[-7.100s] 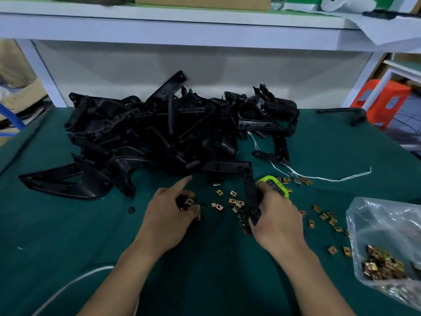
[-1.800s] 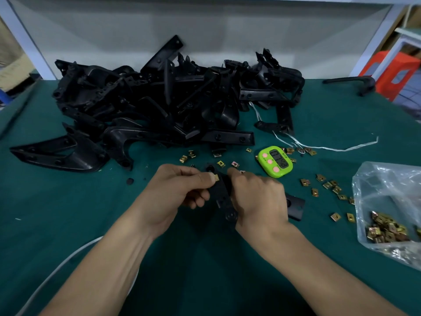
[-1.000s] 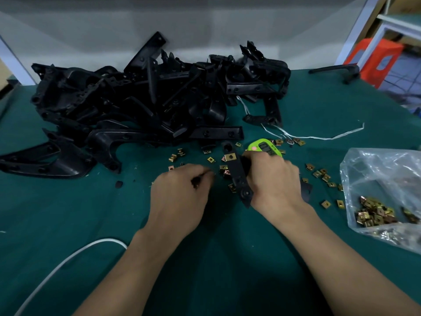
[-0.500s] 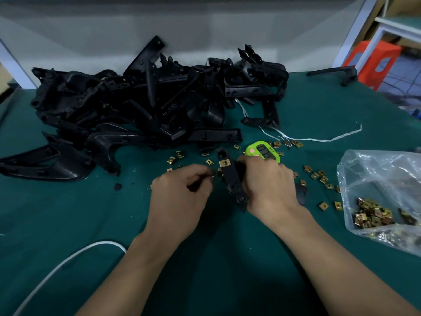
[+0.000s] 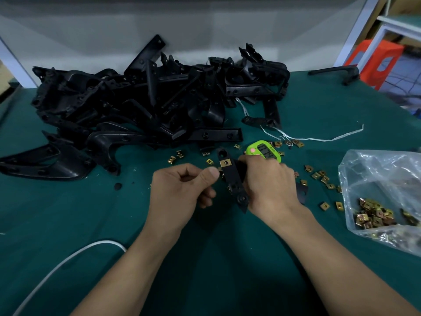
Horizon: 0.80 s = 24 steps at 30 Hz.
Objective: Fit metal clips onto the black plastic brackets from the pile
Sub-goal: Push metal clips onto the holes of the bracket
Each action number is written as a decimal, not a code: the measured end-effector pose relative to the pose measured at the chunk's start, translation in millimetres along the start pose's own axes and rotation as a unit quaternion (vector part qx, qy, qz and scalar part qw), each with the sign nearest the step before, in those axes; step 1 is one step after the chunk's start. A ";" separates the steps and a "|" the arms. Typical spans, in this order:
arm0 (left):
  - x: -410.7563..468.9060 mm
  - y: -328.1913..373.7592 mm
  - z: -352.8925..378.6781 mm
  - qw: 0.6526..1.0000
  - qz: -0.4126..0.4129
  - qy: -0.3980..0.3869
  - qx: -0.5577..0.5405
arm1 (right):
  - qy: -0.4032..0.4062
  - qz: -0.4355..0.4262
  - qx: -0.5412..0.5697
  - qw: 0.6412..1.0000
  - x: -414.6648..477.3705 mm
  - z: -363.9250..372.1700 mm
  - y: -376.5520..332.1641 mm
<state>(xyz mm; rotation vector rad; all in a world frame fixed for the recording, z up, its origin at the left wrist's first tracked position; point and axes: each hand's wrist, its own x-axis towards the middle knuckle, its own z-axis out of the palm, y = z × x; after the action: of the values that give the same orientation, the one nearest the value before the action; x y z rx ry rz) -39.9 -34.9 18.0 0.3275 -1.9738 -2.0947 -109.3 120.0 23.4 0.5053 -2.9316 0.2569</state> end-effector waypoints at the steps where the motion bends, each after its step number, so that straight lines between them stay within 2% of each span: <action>1: -0.1 1.4 -0.3 1.000 -0.003 0.005 0.000 | 0.000 -0.001 -0.001 1.000 0.0 0.5 0.1; 6: -1.1 8.5 4.0 0.992 -0.090 -0.025 -0.088 | 0.007 0.003 -0.016 1.000 0.5 2.7 -0.7; 9: -3.0 11.5 7.7 0.985 -0.130 -0.055 -0.101 | 0.011 0.008 -0.015 1.000 1.3 3.0 0.1; 24: -7.2 10.5 3.7 0.976 -0.145 -0.126 -0.103 | 0.022 0.034 -0.032 0.999 4.0 2.7 3.7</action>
<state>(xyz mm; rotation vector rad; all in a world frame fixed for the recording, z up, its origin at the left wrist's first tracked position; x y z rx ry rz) -34.0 -29.6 28.7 0.3395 -1.9101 -2.6181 -114.6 121.6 21.0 0.3854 -2.9065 0.1790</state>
